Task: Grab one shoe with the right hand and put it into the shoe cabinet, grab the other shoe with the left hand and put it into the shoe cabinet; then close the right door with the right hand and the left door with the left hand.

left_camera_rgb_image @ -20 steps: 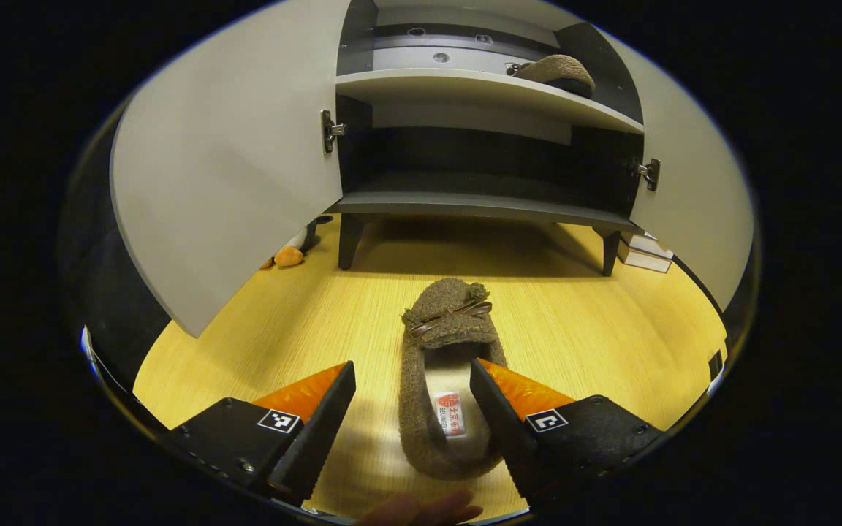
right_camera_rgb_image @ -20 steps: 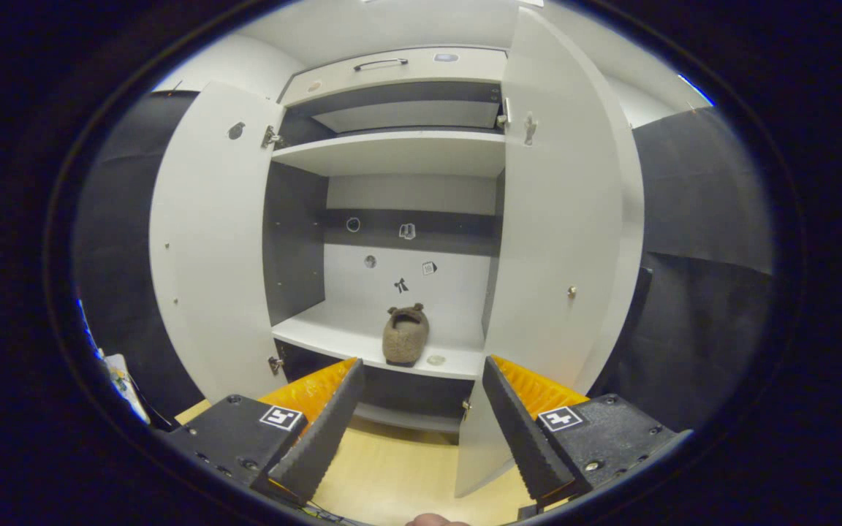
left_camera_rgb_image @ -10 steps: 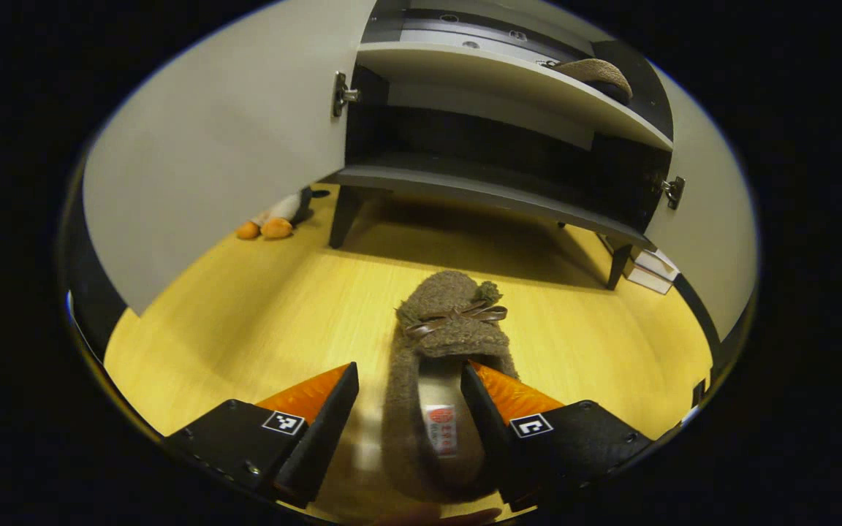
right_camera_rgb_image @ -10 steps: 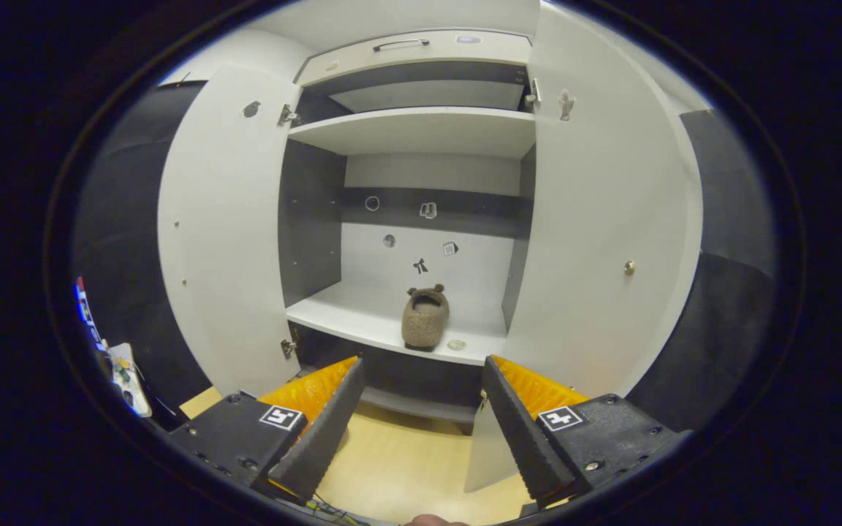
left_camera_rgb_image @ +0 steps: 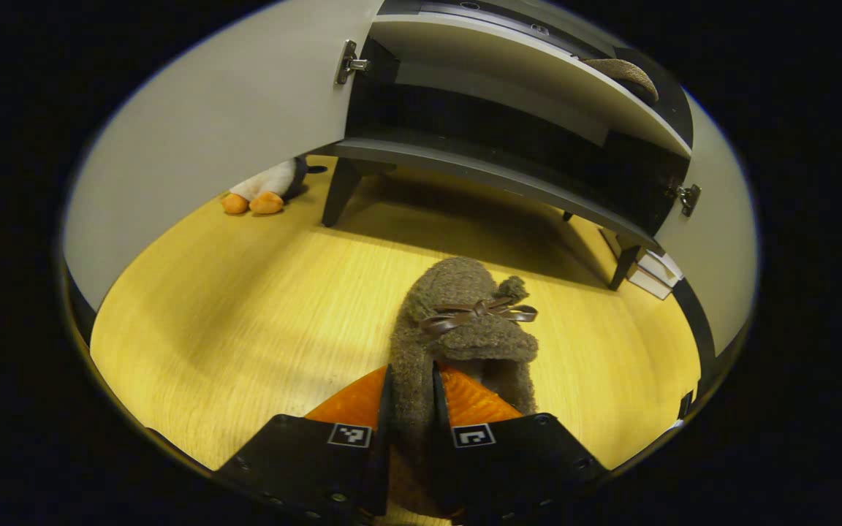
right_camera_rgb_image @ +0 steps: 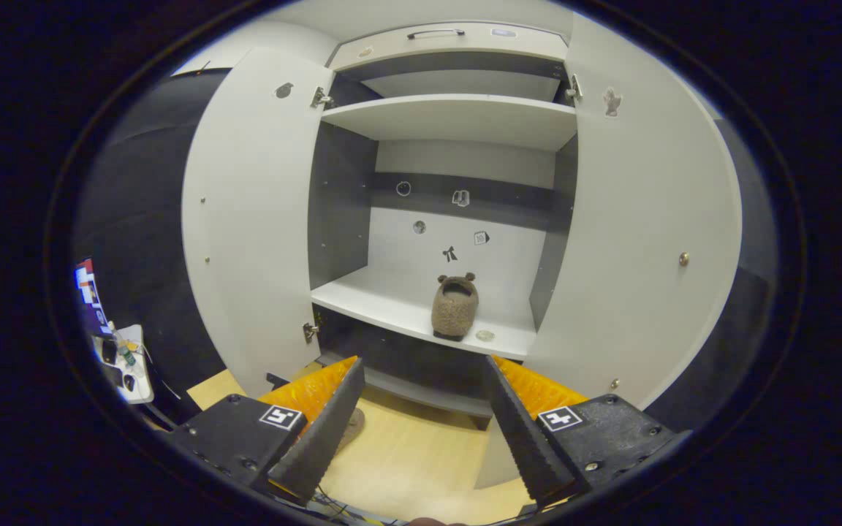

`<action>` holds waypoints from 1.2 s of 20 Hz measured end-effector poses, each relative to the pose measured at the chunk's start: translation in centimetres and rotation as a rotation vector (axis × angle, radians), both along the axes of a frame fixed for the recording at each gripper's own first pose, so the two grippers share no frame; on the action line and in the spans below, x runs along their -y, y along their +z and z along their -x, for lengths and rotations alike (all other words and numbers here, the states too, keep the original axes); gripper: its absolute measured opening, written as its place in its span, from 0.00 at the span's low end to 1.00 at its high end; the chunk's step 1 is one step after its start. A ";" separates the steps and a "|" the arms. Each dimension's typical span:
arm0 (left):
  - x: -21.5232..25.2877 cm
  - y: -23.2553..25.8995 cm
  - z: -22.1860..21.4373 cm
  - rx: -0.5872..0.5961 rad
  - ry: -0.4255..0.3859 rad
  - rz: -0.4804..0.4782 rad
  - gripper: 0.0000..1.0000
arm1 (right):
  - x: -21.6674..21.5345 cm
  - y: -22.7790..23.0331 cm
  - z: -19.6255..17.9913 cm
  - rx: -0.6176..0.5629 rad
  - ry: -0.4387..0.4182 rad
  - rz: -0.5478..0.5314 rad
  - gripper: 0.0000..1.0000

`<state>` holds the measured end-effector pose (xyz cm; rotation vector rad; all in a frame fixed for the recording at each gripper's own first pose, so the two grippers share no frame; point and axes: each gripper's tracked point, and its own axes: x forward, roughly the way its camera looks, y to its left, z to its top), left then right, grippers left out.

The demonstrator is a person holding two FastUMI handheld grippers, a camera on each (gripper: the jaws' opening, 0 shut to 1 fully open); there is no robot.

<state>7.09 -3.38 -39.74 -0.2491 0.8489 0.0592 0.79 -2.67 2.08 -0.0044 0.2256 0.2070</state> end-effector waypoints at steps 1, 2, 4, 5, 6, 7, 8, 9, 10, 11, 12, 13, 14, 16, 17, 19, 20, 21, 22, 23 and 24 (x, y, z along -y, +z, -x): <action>0.0 -0.3 0.1 -0.010 -0.002 -0.007 0.20 | 0.0 -0.2 0.0 -0.009 0.001 -0.010 1.00; -0.2 -0.1 -0.1 0.000 0.005 -0.020 0.23 | 0.1 -0.6 0.0 -0.020 0.002 -0.010 1.00; -0.1 0.0 0.1 0.000 0.002 -0.011 0.05 | 0.3 -1.0 0.2 -0.030 0.004 -0.005 1.00; -0.2 -0.1 0.0 -0.001 -0.004 -0.013 0.05 | 0.4 -1.3 0.3 -0.038 0.004 -0.002 1.00; -0.1 -0.1 0.0 -0.006 -0.009 -0.012 0.05 | 0.7 -1.7 0.4 -0.048 0.000 0.005 1.00; -0.2 0.0 -0.1 0.003 -0.017 -0.016 0.05 | 0.9 -2.1 0.5 -0.060 -0.002 0.019 1.00; -0.1 -0.1 -0.1 -0.001 -0.029 -0.019 0.05 | 1.0 -2.4 0.5 -0.066 0.002 0.027 1.00; -0.1 0.0 -0.1 0.000 -0.037 -0.022 0.05 | 1.0 -2.5 0.4 -0.070 0.006 0.025 1.00; -0.2 0.3 0.0 -0.007 -0.038 -0.024 0.05 | 1.0 -2.6 0.6 -0.072 0.011 0.020 1.00; -0.3 1.1 -0.1 -0.001 -0.028 -0.029 0.05 | 1.0 -2.5 0.6 -0.074 0.015 0.015 1.00; -0.2 2.0 -0.3 0.011 -0.022 -0.029 0.05 | 1.0 -2.7 0.7 -0.080 0.026 0.011 1.00; 0.0 3.3 -0.5 0.033 -0.024 -0.019 0.05 | 1.0 -2.6 0.6 -0.077 0.033 0.003 1.00; 0.3 4.5 -0.5 0.049 -0.027 -0.012 0.05 | 1.1 -2.8 0.5 -0.078 0.038 -0.001 1.00; 0.5 7.3 -0.2 0.085 -0.038 -0.031 0.05 | 1.4 -3.3 0.5 -0.086 0.041 -0.022 1.00; 0.6 9.2 -0.2 0.113 -0.044 -0.044 0.05 | 1.5 -3.6 0.5 -0.091 0.041 -0.041 1.00; 0.1 13.6 -1.3 0.204 -0.023 -0.058 0.05 | 1.7 -5.0 0.2 -0.121 0.041 -0.078 1.00; -0.2 16.3 -2.3 0.237 -0.009 -0.050 0.05 | 1.6 -5.7 0.2 -0.143 0.044 -0.098 1.00; -0.5 19.2 -3.2 0.272 0.011 -0.044 0.05 | 1.7 -5.8 0.2 -0.145 0.042 -0.117 1.00; -0.8 22.4 -4.4 0.313 0.021 -0.050 0.05 | 1.8 -5.5 0.2 -0.133 0.042 -0.137 1.00; -1.3 25.5 -5.7 0.349 0.031 -0.070 0.05 | 1.7 -5.1 0.3 -0.118 0.045 -0.155 1.00; -1.6 28.5 -7.5 0.392 0.034 -0.088 0.05 | 1.6 -5.0 0.6 -0.105 0.050 -0.165 1.00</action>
